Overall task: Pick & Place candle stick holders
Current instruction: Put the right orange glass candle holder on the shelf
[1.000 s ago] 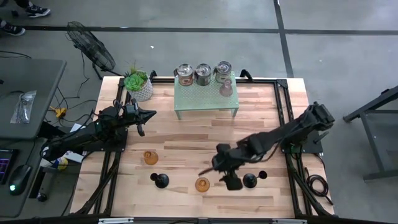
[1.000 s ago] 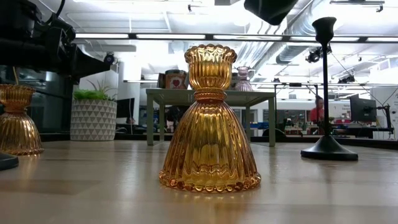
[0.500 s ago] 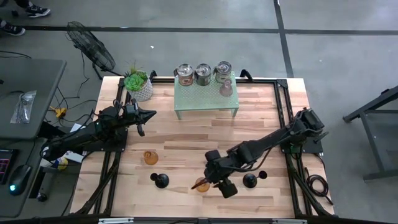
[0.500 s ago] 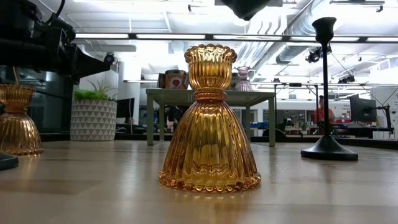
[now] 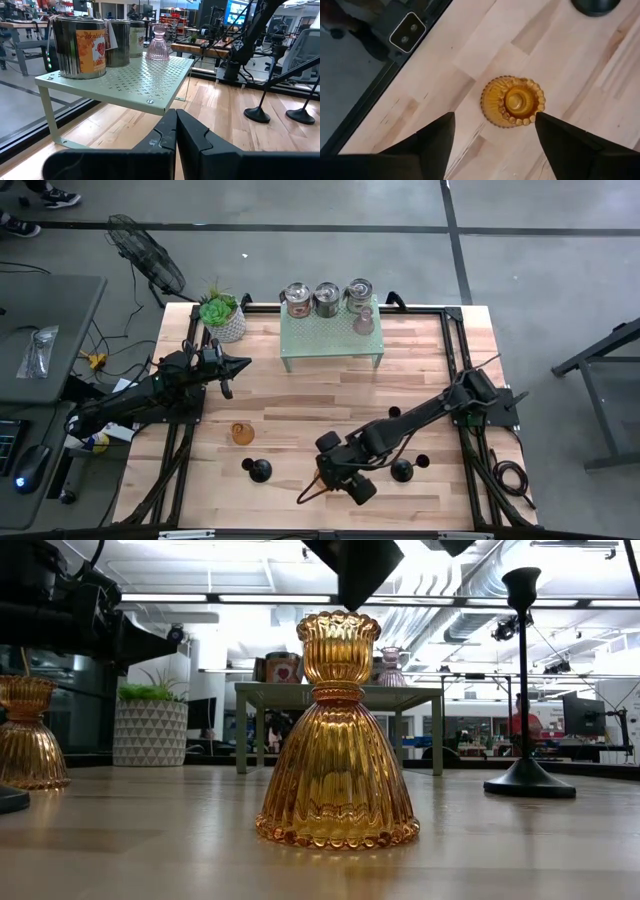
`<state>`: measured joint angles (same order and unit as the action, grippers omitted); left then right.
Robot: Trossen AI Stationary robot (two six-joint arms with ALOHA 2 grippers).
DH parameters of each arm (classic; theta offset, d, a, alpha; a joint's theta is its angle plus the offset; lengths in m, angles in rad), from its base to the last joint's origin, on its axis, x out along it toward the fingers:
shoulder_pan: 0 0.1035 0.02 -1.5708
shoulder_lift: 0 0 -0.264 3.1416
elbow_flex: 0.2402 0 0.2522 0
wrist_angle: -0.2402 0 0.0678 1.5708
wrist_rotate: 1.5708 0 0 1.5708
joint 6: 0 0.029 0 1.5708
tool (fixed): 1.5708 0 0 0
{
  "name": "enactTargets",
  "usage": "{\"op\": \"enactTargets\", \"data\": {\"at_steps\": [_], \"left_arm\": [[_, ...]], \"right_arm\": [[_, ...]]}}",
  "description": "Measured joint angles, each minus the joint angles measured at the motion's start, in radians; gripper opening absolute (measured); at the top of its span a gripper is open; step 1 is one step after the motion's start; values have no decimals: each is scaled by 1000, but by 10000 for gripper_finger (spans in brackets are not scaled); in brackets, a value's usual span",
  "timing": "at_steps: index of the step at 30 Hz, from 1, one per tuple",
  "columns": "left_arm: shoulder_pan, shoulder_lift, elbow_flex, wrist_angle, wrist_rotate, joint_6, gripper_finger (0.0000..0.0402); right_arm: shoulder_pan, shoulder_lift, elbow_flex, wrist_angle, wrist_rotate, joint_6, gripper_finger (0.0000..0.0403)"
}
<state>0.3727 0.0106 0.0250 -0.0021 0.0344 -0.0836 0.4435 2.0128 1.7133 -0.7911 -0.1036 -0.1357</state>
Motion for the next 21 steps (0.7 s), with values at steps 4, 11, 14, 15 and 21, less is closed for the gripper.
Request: {"op": "enactTargets", "data": {"at_steps": [4,11,14,15,21], "left_arm": [[0,0,0,0,0,0,0],[0,0,0,0,0,0,0],[0,0,0,0,0,0,0],[0,0,0,0,0,0,0],[0,0,0,0,0,0,0]], "right_arm": [[0,1,0,3,48,-3,318],[-1,6,0,35,121,-3,390],[0,8,0,39,112,-3,397],[0,8,0,40,100,-3,397],[0,8,0,44,86,-1,388]]}}
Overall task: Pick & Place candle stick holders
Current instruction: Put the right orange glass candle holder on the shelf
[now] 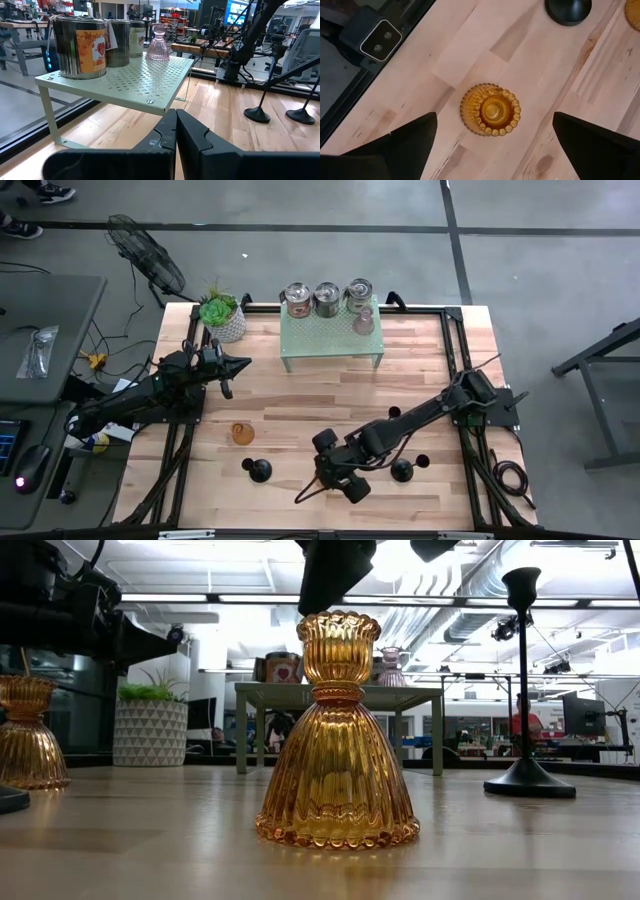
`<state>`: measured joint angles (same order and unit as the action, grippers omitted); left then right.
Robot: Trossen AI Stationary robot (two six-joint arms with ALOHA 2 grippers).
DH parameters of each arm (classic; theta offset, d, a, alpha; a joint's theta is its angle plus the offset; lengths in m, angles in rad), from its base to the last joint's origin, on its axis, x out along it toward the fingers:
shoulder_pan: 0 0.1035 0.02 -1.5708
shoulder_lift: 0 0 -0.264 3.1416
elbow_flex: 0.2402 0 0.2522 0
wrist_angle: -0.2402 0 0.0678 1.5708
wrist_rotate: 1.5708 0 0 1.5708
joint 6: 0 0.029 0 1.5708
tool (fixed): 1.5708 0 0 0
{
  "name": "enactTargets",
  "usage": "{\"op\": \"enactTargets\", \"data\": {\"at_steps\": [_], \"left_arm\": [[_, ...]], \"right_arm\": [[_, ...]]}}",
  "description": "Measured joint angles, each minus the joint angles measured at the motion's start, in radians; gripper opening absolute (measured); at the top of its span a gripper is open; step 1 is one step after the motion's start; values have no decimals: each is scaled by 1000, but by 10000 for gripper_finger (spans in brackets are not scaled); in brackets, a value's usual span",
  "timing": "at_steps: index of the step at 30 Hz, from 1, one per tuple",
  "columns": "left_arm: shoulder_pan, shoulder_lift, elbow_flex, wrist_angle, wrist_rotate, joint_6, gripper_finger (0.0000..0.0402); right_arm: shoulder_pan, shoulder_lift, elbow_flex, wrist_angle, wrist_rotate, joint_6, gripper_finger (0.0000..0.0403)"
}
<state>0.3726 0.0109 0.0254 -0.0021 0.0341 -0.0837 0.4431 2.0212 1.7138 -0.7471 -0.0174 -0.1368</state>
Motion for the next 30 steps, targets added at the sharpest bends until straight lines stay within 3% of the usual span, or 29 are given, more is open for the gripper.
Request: {"op": "enactTargets", "data": {"at_steps": [20,30], "left_arm": [[0,0,0,0,0,0,0],[0,0,0,0,0,0,0]], "right_arm": [[-6,77,-1,60,-1,13,382],[-6,77,-1,48,15,13,293]]}}
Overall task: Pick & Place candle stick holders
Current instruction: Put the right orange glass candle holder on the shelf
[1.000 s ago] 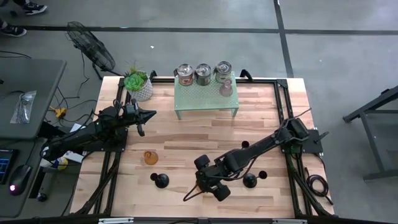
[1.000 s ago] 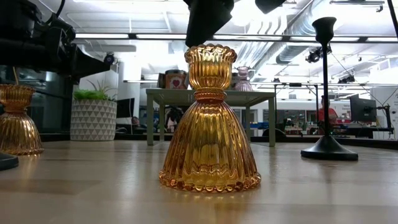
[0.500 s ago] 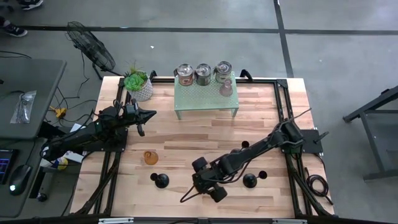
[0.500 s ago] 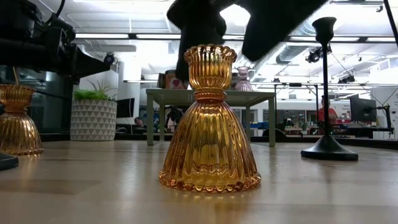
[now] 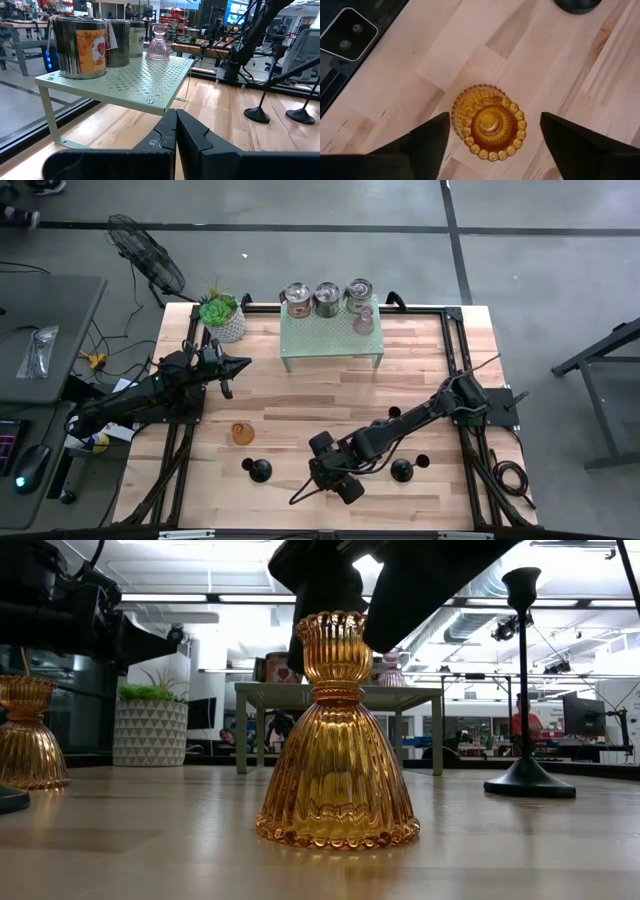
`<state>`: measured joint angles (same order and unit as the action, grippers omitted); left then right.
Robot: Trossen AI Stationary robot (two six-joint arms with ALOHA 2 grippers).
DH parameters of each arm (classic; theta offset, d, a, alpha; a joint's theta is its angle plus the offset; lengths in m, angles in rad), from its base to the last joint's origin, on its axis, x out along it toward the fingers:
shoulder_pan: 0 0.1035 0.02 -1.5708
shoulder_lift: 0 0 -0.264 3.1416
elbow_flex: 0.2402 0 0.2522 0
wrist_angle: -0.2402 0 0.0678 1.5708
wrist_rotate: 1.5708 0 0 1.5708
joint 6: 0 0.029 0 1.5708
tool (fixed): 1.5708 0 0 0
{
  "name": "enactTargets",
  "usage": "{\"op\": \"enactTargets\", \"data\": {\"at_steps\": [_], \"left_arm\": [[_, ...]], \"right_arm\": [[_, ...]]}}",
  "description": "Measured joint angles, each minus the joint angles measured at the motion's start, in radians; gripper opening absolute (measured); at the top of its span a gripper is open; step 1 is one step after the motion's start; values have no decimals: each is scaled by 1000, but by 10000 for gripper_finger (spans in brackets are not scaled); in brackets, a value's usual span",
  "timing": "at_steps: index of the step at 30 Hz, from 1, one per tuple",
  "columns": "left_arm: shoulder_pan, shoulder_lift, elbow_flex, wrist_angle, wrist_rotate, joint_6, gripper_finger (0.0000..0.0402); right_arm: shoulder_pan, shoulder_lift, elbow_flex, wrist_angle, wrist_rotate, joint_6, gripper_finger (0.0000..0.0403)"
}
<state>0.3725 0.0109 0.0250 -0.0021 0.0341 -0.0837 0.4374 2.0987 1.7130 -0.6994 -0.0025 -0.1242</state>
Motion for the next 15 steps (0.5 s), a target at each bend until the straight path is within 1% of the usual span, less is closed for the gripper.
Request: {"op": "enactTargets", "data": {"at_steps": [4,7,15], "left_arm": [[0,0,0,0,0,0,0],[0,0,0,0,0,0,0],[0,0,0,0,0,0,0]], "right_arm": [[0,0,0,0,0,0,260],[0,0,0,0,-1,0,243],[0,0,0,-1,-1,0,219]]}}
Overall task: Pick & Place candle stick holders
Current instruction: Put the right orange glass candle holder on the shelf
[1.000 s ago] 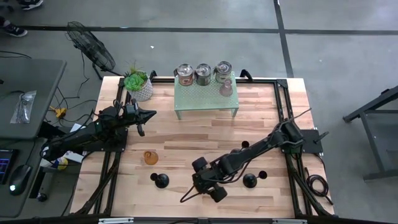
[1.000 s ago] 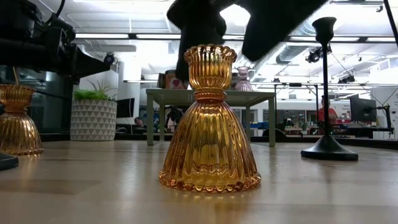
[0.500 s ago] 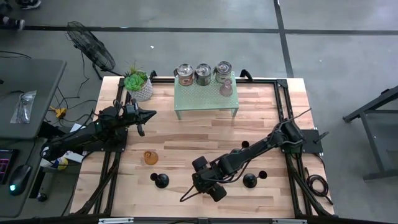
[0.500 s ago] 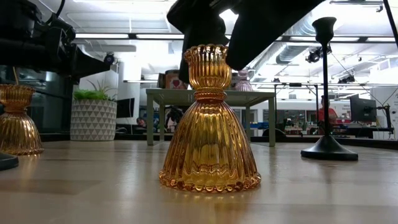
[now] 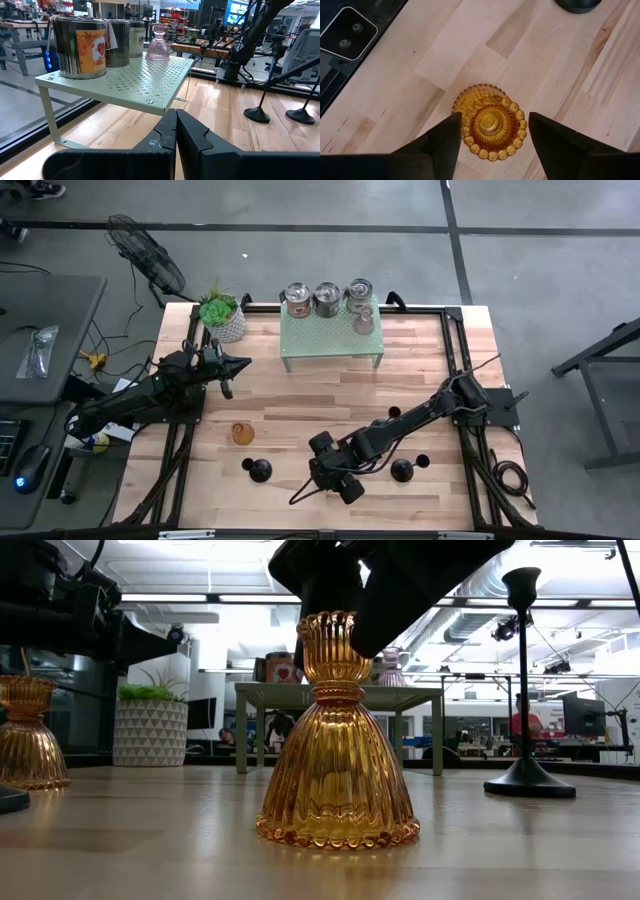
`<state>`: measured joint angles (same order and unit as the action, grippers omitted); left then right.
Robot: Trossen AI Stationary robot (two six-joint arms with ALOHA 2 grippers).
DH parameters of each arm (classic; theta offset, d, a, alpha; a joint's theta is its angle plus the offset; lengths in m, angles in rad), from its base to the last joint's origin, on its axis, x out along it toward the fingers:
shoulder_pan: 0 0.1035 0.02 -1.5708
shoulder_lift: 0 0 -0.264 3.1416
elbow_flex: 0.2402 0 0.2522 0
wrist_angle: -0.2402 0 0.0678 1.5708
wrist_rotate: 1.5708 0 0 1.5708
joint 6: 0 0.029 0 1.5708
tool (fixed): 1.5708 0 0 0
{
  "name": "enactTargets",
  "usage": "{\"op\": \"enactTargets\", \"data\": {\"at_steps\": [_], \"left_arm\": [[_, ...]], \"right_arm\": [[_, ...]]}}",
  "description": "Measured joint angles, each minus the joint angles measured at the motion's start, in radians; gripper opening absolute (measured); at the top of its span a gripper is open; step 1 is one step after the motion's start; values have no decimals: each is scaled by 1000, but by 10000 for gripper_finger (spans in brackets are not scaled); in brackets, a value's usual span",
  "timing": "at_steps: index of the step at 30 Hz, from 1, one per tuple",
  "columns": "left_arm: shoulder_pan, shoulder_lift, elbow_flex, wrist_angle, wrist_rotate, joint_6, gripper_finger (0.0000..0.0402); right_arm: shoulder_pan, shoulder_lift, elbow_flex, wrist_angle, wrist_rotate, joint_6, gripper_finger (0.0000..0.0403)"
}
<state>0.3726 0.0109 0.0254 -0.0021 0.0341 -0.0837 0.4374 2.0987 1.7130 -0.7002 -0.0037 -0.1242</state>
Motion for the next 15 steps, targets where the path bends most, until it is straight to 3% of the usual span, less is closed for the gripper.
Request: {"op": "enactTargets", "data": {"at_steps": [15], "left_arm": [[0,0,0,0,0,0,0]], "right_arm": [[1,0,0,0,1,0,180]]}}
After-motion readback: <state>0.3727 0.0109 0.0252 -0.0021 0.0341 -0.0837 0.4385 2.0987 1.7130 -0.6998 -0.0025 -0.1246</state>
